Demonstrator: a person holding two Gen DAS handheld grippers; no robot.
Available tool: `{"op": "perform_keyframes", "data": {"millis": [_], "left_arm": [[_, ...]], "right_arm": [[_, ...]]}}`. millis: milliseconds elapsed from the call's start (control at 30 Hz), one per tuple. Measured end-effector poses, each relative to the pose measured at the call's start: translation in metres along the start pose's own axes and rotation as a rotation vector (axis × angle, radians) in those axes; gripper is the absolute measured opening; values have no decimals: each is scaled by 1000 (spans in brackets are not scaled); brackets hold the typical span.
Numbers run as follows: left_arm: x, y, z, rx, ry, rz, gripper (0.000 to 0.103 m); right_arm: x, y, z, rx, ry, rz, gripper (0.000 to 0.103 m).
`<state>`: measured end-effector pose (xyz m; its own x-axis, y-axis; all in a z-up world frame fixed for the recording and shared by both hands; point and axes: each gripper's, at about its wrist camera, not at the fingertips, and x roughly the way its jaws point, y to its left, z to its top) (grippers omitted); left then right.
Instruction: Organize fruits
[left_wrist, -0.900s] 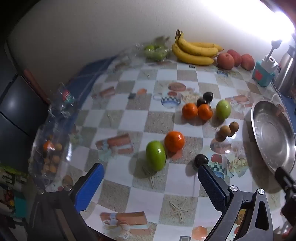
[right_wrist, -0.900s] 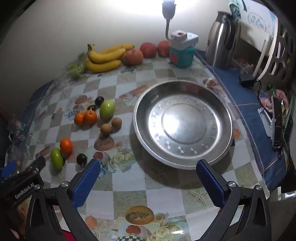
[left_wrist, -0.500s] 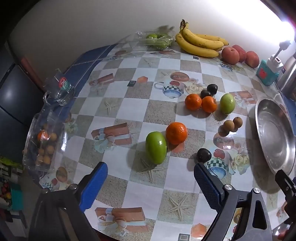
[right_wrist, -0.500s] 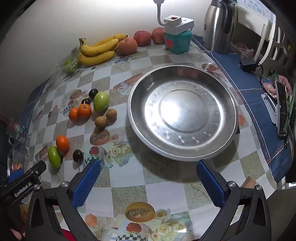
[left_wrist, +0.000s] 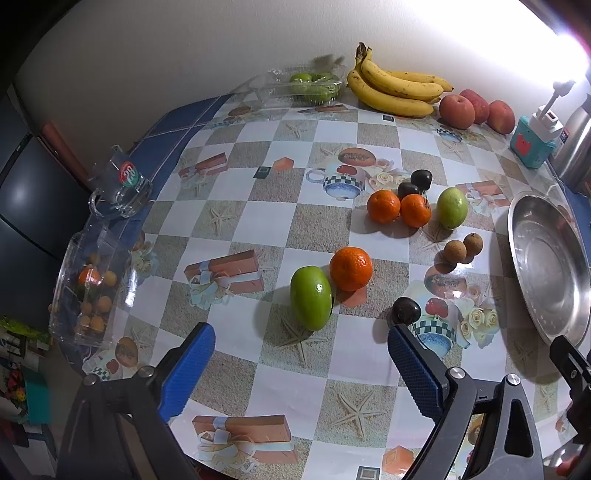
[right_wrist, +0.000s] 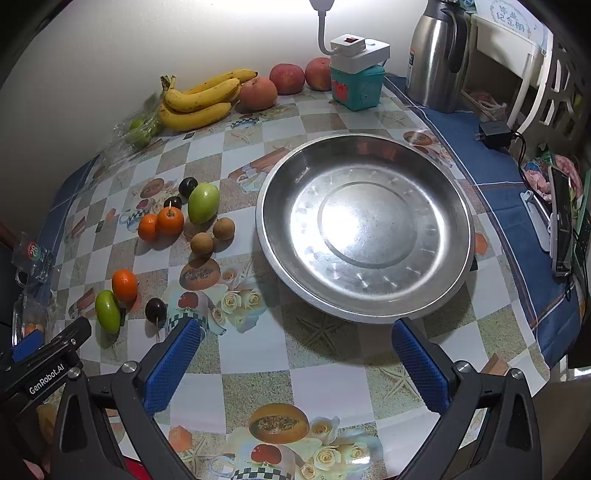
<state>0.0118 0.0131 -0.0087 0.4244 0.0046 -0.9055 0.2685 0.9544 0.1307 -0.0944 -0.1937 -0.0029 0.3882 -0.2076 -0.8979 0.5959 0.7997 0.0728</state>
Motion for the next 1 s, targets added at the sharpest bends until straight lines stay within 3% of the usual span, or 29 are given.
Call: {"op": "perform_keyframes", "data": {"millis": [1000], "left_arm": [[0, -2, 2, -22, -8, -34, 103]], "right_arm": [[-7, 3, 1, -19, -38, -32, 103]]}}
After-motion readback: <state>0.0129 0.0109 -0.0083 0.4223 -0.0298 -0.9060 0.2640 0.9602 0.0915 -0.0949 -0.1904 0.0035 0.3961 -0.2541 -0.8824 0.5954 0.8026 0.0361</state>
